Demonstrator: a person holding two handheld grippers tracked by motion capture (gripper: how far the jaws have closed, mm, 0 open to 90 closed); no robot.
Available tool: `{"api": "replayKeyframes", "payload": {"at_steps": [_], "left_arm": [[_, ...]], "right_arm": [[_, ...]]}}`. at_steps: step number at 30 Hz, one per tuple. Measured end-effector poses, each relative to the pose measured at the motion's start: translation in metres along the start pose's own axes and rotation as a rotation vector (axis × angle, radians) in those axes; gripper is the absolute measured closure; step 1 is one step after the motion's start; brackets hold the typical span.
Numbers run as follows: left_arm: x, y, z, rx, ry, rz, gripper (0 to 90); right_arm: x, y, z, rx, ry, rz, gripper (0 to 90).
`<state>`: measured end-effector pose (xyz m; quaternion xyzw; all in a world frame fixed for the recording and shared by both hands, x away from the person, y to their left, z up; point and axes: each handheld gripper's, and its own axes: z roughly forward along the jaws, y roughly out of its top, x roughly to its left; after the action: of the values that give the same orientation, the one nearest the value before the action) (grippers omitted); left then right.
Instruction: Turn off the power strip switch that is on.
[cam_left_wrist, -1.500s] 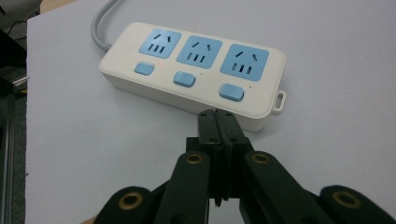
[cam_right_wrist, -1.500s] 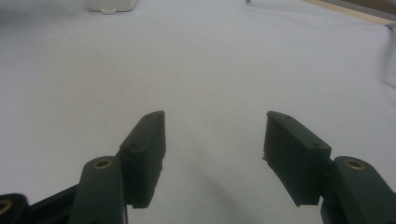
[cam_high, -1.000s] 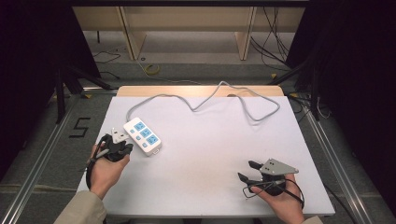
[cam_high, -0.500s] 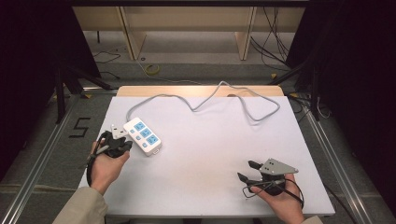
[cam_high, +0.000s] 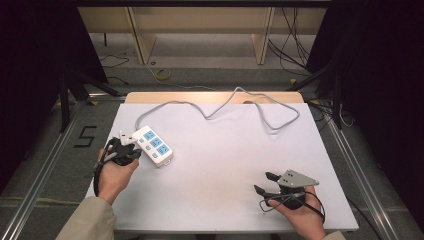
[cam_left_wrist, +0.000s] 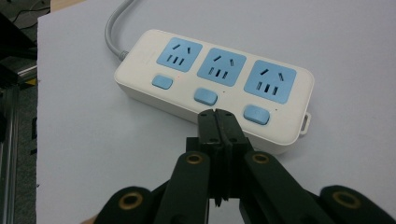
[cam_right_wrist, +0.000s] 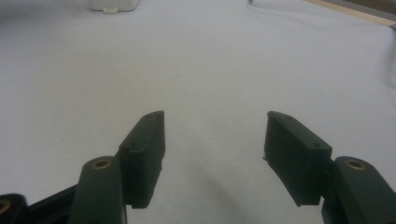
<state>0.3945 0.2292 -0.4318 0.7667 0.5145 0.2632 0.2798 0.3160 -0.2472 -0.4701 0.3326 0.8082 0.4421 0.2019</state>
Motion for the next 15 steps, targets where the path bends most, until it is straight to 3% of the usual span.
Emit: {"api": "replayKeyframes", "payload": {"at_steps": [15], "left_arm": [[-0.0004,0.0016,0.0005,0.003,-0.001,0.004,89.7]], "right_arm": [[0.0003,0.0002,0.0006,0.0,0.001,0.002,39.4]]}}
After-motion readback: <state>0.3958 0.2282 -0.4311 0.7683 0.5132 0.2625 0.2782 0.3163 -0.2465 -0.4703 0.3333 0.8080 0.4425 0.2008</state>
